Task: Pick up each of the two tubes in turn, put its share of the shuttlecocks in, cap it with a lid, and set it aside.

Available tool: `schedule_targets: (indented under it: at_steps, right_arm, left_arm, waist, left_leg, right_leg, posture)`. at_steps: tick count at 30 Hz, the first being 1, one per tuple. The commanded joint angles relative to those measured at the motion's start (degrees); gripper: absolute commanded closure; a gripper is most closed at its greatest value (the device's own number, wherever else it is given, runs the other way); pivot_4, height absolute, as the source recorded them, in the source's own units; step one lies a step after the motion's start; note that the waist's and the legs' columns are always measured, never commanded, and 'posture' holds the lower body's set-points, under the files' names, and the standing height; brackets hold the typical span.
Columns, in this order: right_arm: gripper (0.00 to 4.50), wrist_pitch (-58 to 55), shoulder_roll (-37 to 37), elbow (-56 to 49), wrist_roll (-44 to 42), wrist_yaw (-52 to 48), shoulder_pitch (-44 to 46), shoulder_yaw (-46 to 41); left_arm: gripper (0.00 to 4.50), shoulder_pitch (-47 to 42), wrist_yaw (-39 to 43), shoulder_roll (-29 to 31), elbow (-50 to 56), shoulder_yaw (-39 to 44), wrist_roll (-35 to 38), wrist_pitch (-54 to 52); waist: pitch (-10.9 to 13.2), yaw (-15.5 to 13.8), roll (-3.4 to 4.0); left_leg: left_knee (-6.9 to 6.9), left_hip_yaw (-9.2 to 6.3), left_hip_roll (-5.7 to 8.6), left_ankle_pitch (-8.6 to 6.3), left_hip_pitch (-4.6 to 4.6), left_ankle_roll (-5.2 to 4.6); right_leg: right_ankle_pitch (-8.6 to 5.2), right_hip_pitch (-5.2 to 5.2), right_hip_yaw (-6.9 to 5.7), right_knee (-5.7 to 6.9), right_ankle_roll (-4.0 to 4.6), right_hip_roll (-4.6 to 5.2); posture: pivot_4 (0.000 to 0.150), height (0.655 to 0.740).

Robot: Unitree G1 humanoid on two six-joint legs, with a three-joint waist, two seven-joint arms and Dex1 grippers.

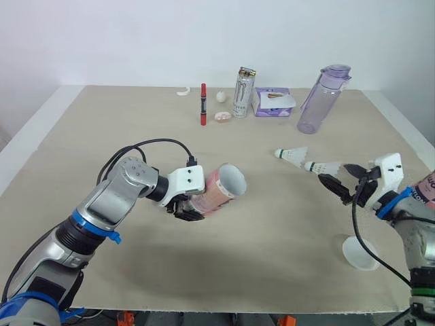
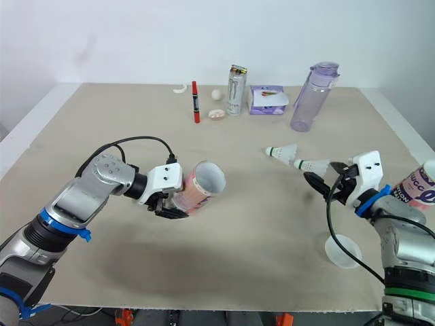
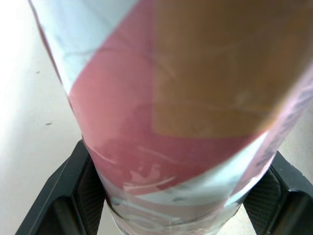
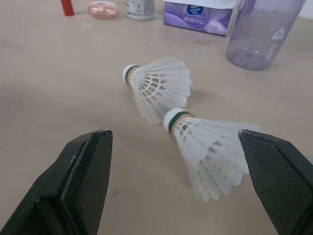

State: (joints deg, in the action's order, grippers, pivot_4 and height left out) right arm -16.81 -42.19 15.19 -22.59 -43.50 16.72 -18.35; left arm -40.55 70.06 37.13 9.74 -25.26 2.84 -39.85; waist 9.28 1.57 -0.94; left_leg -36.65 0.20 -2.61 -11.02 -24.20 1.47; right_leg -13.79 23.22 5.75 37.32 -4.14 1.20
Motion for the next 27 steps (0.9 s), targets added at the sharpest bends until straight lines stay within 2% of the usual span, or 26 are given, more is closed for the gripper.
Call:
schedule_targets:
  at_steps: [1,11,13,15,18,19,22,27]
  right_arm:
    - [0.07,1.91,0.38,4.09,0.82,-0.04,2.87,-0.11]
    - [0.07,-0.24,2.91,7.88,0.79,-0.58,6.48,1.97]
    - [0.46,-0.73,3.29,8.11,0.65,-0.18,7.21,1.98]
    - [1.12,-1.05,3.49,8.98,0.86,0.39,7.99,1.88]
    - [2.55,-0.90,3.56,10.46,1.41,1.05,8.98,1.85]
    - [3.20,-0.69,3.58,10.98,1.52,1.15,9.35,1.84]
    - [4.46,-0.39,3.80,12.55,1.58,1.29,10.35,1.71]
    - [4.46,1.36,3.91,12.21,2.46,1.52,10.21,2.03]
  left_arm:
    - [1.04,1.32,0.16,0.68,0.62,-1.38,0.25,-0.78]
    - [1.04,1.99,-0.23,1.26,1.38,-0.89,0.30,-1.36]
    - [1.04,2.00,-0.42,1.15,1.45,-0.92,0.37,-1.45]
    - [1.04,2.00,-0.60,1.02,1.53,-0.95,0.42,-1.55]
    - [1.04,1.96,-0.78,0.93,1.44,-1.00,0.43,-1.49]
    - [1.04,1.92,-0.82,0.91,1.35,-1.00,0.44,-1.46]
    - [1.04,1.92,-0.97,0.88,1.39,-1.01,0.49,-1.51]
    - [1.04,1.81,-0.97,0.93,1.25,-1.11,0.44,-1.42]
  waist:
    - [0.00,0.12,0.00]
    - [0.00,0.50,0.01]
    - [0.00,0.55,0.01]
    - [0.00,0.65,0.01]
    - [0.00,0.66,0.01]
    - [0.00,0.66,0.01]
    - [0.00,0.67,0.01]
    - [0.00,0.69,0.01]
  left_leg:
    - [0.00,0.00,0.00,0.00,0.00,0.00]
    - [0.05,-0.04,0.00,0.00,0.00,0.00]
    - [0.04,-0.04,0.01,0.00,-0.01,0.00]
    - [0.04,-0.03,0.03,0.00,-0.01,0.00]
    - [0.02,-0.04,0.03,0.00,-0.01,0.00]
    - [0.02,-0.04,0.04,0.00,-0.01,0.00]
    - [0.02,-0.04,0.05,0.00,-0.01,0.00]
    - [0.02,-0.04,0.05,0.00,-0.01,0.00]
  right_leg:
    - [0.00,-0.01,0.01,0.00,-0.01,0.00]
    - [-0.02,0.00,0.02,0.00,-0.02,-0.04]
    - [-0.02,0.00,0.06,0.00,-0.03,-0.04]
    - [-0.01,-0.01,0.09,0.00,-0.04,-0.04]
    - [0.00,-0.03,0.09,0.00,-0.05,-0.05]
    - [-0.01,-0.03,0.09,0.00,-0.06,-0.05]
    - [-0.01,-0.03,0.11,0.00,-0.06,-0.05]
    - [0.00,-0.03,0.12,0.00,-0.07,-0.05]
  posture:
    - [0.150,0.7400]
    - [0.150,0.7400]
    - [0.150,0.7400]
    - [0.150,0.7400]
    - [0.150,0.7400]
    - [0.150,0.7400]
    - [0.150,0.7400]
    - [0.150,0.7400]
